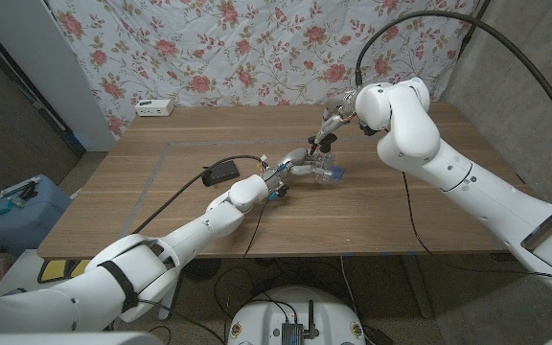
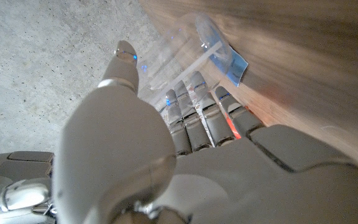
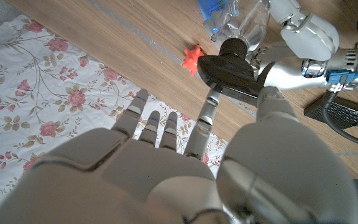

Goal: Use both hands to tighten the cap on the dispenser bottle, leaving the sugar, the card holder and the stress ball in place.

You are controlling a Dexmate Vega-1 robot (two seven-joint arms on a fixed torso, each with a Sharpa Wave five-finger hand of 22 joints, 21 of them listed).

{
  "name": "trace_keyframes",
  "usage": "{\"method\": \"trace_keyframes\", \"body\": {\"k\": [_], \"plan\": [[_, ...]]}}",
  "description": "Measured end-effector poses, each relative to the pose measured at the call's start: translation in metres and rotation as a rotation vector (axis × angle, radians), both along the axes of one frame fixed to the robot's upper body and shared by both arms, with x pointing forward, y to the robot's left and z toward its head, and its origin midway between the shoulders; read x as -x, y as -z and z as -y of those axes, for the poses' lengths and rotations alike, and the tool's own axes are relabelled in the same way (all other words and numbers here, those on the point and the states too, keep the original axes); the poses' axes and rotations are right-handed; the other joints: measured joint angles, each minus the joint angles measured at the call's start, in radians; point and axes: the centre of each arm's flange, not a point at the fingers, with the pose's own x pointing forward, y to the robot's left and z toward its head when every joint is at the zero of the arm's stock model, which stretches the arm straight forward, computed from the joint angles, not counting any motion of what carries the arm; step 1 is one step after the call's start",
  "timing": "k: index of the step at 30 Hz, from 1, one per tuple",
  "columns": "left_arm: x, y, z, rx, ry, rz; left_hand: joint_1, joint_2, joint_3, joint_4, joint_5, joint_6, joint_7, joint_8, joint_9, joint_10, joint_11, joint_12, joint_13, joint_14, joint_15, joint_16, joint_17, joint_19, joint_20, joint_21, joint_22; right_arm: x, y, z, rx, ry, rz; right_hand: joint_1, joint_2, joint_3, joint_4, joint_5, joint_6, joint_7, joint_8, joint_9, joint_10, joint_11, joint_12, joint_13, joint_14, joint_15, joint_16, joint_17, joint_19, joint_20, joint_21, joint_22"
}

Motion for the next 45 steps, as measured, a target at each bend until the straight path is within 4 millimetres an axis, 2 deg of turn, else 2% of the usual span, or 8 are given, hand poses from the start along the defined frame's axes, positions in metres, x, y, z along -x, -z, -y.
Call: {"method": "trace_keyframes", "body": {"k": [4,19,25,32,37,45], "plan": [[-0.001,0.000,0.000,-0.004,0.001,0.000,0.000,0.000,0.000,0.000,0.000,0.000,0.000,0.000,0.000,0.000,0.000,0.000,0.004,0.000,0.000,0.000,0.000,0.000,0.000,0.000,0.000,-0.002,0.001,-0.001,0.004,0.012,0.004,-0.030,0.007,-0.009,0.015,-0.004,0.034,0.006,0.004,0.000,0.020,0.002,0.004,0.000,0.016,-0.006,0.006,0.000,0.010,-0.002,0.000,0.000],[-0.007,-0.002,0.003,-0.015,0.005,-0.004,0.000,0.000,0.005,-0.005,0.000,0.007,0.000,0.000,0.000,0.002,-0.002,-0.001,0.004,0.000,0.000,0.000,0.000,0.000,0.000,0.000,0.000,-0.010,0.002,-0.006,0.027,0.052,0.014,-0.091,0.023,-0.030,0.038,-0.015,0.118,0.022,0.019,-0.001,0.079,0.003,0.011,-0.002,0.058,-0.022,0.014,-0.002,0.040,-0.008,0.004,0.000],[-0.009,-0.003,0.004,-0.017,0.007,-0.004,0.000,0.000,0.004,-0.004,0.000,0.011,-0.004,0.000,0.000,0.003,-0.003,-0.001,0.004,0.002,-0.003,0.000,0.000,0.000,0.000,0.000,0.000,-0.013,0.003,-0.007,0.035,0.071,0.028,-0.095,0.027,-0.030,0.038,-0.019,0.177,0.031,0.036,-0.003,0.111,0.000,0.015,-0.002,0.086,-0.032,0.020,-0.007,0.059,-0.013,0.008,0.000],[-0.011,-0.004,0.005,-0.018,0.008,-0.007,0.000,0.000,0.004,-0.004,0.000,0.013,-0.003,-0.001,0.000,0.003,-0.003,-0.001,0.004,0.002,-0.003,0.000,0.000,0.000,0.000,0.000,0.000,-0.015,0.003,-0.008,0.052,0.092,0.047,-0.101,0.033,-0.030,0.038,-0.018,0.224,0.033,0.044,-0.001,0.141,-0.005,0.019,-0.002,0.111,-0.043,0.020,-0.011,0.071,-0.018,0.008,0.000],[-0.012,-0.005,0.006,-0.018,0.009,-0.007,0.000,0.000,0.004,-0.004,0.000,0.014,-0.003,-0.004,0.000,0.003,-0.003,-0.001,0.004,0.002,-0.002,0.000,0.000,0.000,0.000,0.000,0.000,-0.017,0.004,-0.008,0.057,0.101,0.059,-0.090,0.043,-0.022,0.030,-0.022,0.259,0.035,0.049,-0.005,0.159,-0.012,0.019,-0.002,0.126,-0.050,0.020,-0.012,0.082,-0.021,0.008,0.000],[-0.013,-0.006,0.007,-0.019,0.010,-0.007,0.000,0.000,0.004,-0.004,0.000,0.014,-0.003,-0.001,0.000,0.003,-0.003,-0.004,0.004,0.002,-0.002,0.000,0.001,0.000,0.000,0.000,0.000,-0.017,0.005,-0.009,0.059,0.110,0.082,-0.088,0.060,-0.015,0.022,-0.026,0.354,0.033,0.075,-0.005,0.203,-0.021,0.022,-0.002,0.159,-0.063,0.020,-0.017,0.105,-0.033,0.008,0.000]]}}
